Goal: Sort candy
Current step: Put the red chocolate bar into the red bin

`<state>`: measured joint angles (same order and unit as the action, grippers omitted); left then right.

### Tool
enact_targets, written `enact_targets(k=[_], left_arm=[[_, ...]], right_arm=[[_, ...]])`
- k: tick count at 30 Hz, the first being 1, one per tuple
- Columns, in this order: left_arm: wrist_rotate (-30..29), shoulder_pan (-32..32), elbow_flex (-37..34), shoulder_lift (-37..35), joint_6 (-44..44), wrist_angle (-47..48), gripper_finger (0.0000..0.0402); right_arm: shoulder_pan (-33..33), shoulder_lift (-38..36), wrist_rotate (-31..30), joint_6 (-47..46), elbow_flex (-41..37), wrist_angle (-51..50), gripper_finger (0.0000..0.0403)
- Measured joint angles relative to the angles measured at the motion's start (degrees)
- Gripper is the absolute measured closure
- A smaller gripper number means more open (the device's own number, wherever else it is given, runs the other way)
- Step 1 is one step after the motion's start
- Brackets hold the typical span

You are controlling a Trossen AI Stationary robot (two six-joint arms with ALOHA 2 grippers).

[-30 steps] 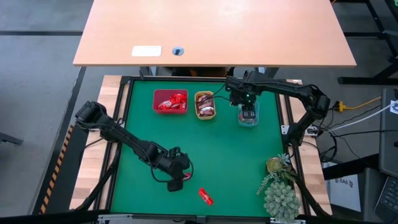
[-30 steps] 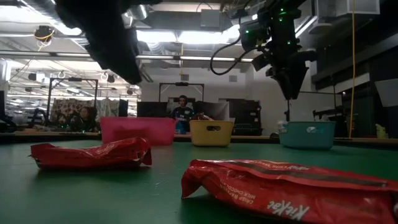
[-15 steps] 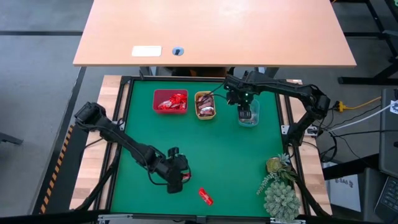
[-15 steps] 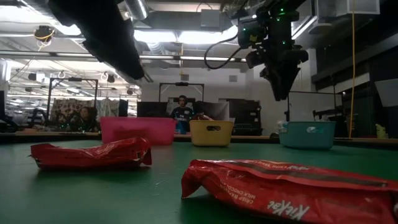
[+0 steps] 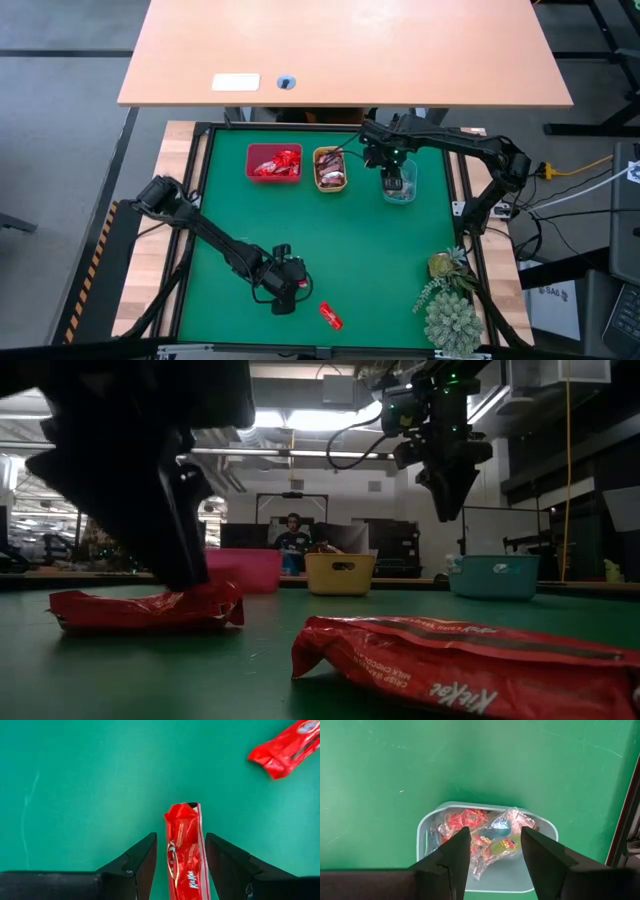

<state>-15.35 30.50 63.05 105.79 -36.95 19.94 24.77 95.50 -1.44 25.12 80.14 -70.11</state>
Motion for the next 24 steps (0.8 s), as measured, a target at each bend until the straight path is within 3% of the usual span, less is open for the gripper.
enact_targets(k=[11,24], left_arm=[[-0.19,-0.11,0.0,2.78,0.06,-0.11,0.0246],[-0.27,-1.29,0.0,2.57,-0.33,-0.65,0.0333]], right_arm=[[0.0,0.0,-0.01,0.02,0.0,0.11,0.0228],[-0.07,0.0,7.71,0.03,0.0,0.13,0.0228]])
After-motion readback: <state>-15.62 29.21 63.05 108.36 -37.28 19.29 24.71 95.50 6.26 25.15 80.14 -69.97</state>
